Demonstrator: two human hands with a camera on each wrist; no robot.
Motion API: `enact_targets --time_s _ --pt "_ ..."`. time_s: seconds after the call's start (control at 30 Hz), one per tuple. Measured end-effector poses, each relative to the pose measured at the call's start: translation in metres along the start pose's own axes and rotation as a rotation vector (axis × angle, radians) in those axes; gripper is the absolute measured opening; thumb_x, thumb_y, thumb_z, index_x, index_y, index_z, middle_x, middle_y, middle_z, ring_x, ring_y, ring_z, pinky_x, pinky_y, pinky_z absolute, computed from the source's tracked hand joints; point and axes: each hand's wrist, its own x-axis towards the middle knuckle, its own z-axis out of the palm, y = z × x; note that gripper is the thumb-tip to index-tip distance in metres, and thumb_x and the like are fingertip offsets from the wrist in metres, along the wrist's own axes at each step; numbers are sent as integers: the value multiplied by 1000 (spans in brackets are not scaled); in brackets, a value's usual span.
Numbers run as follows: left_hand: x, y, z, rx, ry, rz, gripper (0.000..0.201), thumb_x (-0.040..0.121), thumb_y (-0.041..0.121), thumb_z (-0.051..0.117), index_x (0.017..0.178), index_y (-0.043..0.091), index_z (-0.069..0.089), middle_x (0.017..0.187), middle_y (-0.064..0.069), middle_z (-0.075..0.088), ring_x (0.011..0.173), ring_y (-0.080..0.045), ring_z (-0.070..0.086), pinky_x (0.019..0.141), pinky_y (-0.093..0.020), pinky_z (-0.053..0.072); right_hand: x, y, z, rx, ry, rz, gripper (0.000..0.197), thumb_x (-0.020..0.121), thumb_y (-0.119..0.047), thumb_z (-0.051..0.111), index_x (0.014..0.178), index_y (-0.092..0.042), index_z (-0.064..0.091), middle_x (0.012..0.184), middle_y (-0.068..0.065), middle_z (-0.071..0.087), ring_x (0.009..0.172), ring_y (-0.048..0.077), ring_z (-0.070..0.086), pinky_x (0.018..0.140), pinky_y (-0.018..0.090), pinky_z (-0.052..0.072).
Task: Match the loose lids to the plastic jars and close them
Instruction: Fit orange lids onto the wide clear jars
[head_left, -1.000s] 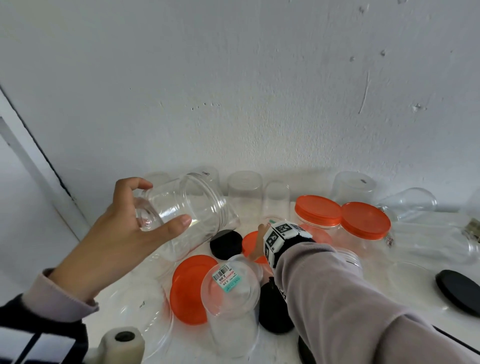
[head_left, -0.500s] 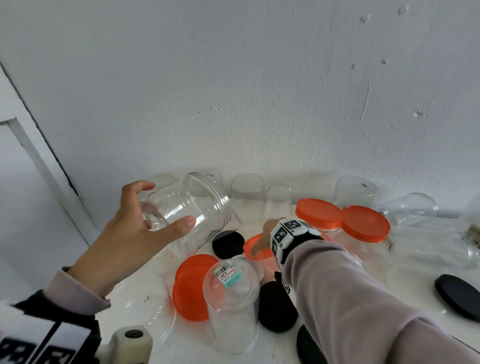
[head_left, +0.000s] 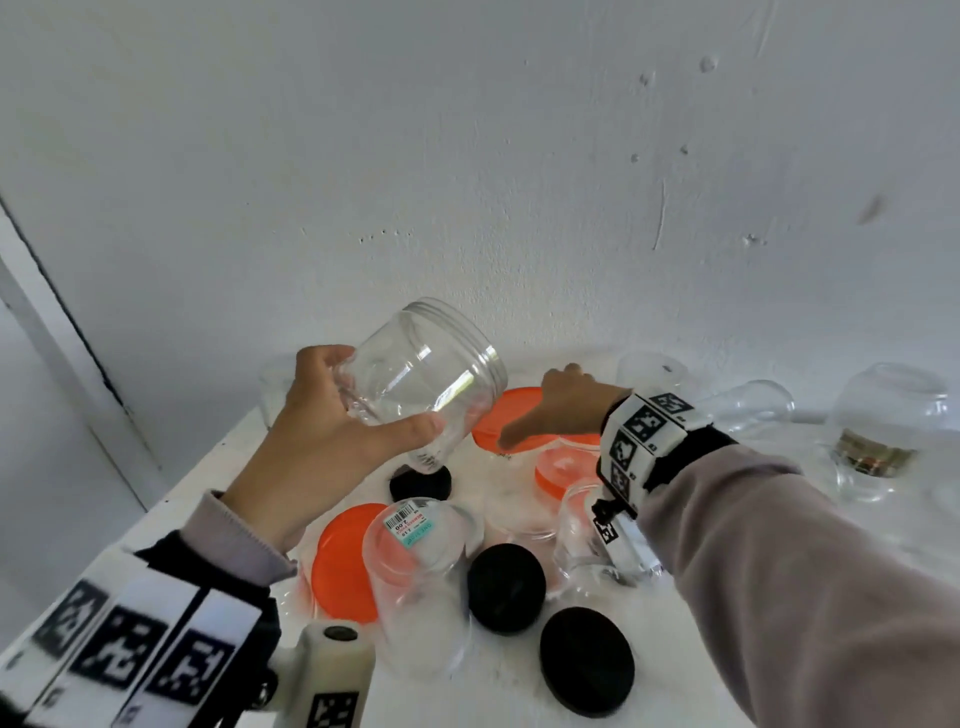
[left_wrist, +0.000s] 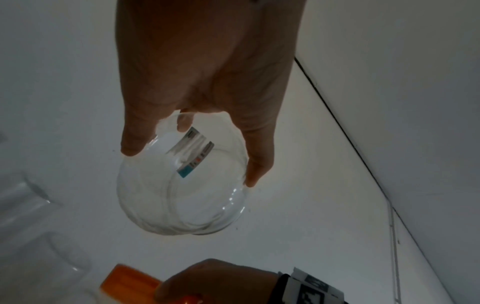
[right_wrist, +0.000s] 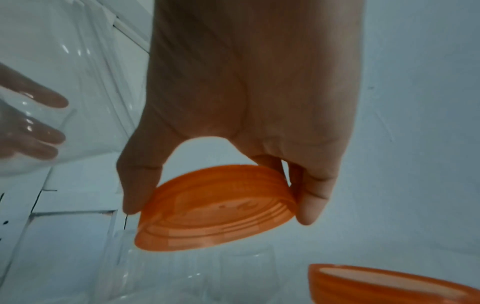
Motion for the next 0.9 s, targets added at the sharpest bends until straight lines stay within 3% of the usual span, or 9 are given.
enact_targets --time_s 0.1,0.23,0.37,0.43,0.5,0.63,0.7,0.77,0.9 --pt "-10 12 20 -28 -48 16 105 34 55 90 117 36 28 112 13 48 99 3 50 75 -18 41 -20 26 -14 50 23 1 98 66 -66 72 140 -12 35 139 10 31 126 28 39 105 45 38" --pt "-26 25 54 -82 -149 19 100 39 51 85 118 34 26 112 12 46 100 0 50 75 -17 42 -39 70 -22 108 76 55 107 57 -73 73 138 -12 37 132 7 34 121 27 43 102 49 41" --pt "-43 31 94 -86 -281 3 111 44 45 89 134 30 28 119 4 46 104 -6 51 76 -17 41 -56 115 -27 220 107 127 118 51 -74 75 140 -8 35 134 10 34 118 30 44 100 47 43" --pt "-52 32 118 -106 -366 -20 97 42 42 90 125 29 41 114 7 53 95 1 58 73 -12 45 -67 139 -28 266 119 172 122 43 -75 71 141 -13 33 129 7 33 114 29 45 96 43 43" --pt "-62 30 141 -123 -459 -36 79 47 33 93 112 31 47 103 14 59 81 10 61 63 -5 46 -80 163 -29 311 116 209 121 41 -74 73 140 -19 33 120 3 33 103 23 51 91 41 48" --pt "-81 20 188 -82 -591 -84 97 40 45 85 125 23 43 113 6 60 99 -7 60 86 -25 52 -102 207 -25 270 120 277 116 27 -83 63 120 -15 49 115 4 52 96 21 59 91 42 49" --pt "-88 14 209 -34 -652 -112 96 42 47 86 124 23 42 111 9 56 100 -7 56 79 -21 47 -112 221 -22 286 119 290 92 43 -77 72 107 -14 56 108 6 60 94 21 60 88 39 51" --pt "-95 7 232 5 -718 -120 85 47 44 88 115 27 39 105 15 50 96 -1 50 73 -17 43 -123 234 -18 346 82 280 72 65 -60 76 114 -12 54 113 8 59 100 23 59 92 40 50" --pt "-104 0 272 112 -797 -111 89 53 45 87 118 23 31 115 7 42 106 -11 45 78 -19 39 -138 259 -11 476 -26 255 83 76 -45 75 143 -20 33 135 8 46 116 27 52 100 43 47"
